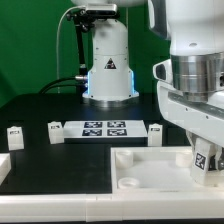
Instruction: Assemble one leg
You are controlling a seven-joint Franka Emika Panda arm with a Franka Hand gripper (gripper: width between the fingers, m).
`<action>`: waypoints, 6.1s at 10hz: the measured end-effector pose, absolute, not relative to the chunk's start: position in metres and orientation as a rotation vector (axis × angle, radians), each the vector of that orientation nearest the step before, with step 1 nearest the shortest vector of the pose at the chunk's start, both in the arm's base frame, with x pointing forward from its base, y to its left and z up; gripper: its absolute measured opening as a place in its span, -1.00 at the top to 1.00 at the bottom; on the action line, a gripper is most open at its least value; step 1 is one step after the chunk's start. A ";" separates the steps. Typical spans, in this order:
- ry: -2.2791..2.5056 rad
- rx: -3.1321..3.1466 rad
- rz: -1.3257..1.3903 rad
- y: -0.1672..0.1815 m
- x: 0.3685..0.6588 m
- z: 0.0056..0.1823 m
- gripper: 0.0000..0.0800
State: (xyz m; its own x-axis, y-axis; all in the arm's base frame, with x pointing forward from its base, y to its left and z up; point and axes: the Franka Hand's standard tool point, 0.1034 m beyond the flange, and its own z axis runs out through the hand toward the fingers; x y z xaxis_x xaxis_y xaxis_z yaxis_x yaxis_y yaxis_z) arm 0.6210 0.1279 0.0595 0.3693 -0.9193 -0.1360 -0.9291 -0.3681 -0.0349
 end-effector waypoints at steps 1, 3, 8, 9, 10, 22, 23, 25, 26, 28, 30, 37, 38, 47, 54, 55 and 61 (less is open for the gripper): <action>1.729 -2.490 0.145 0.128 0.621 0.059 0.27; 1.712 -2.501 0.145 0.128 0.621 0.059 0.11; 1.078 -2.821 0.097 0.129 0.623 0.061 -0.60; 0.880 -2.885 0.084 0.129 0.623 0.061 -0.62; 0.718 -2.927 0.073 0.129 0.623 0.061 -0.62; -0.224 -3.036 0.012 0.121 0.623 0.060 0.27; -0.224 -3.036 0.013 0.121 0.623 0.060 0.27; 0.084 -3.030 -0.013 0.121 0.624 0.061 0.27; 0.323 -3.012 0.001 0.121 0.622 0.060 0.27; 0.749 -2.939 0.022 0.120 0.622 0.060 0.27; 1.071 -2.832 0.046 0.120 0.622 0.059 0.27; 1.850 -2.403 0.085 0.125 0.623 0.059 0.25; 1.829 -2.419 0.084 0.125 0.622 0.059 0.25; 0.584 -2.982 -0.004 0.127 0.622 0.057 -0.62; -0.248 -3.053 -0.043 0.122 0.623 0.058 -0.39; -0.243 -3.053 -0.042 0.123 0.623 0.057 -0.04; 0.016 -3.062 -0.046 0.119 0.624 0.058 0.30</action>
Offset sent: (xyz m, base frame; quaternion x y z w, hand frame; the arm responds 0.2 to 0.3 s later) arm 0.0000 0.0000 0.0000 0.0000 0.0000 -0.0899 0.9960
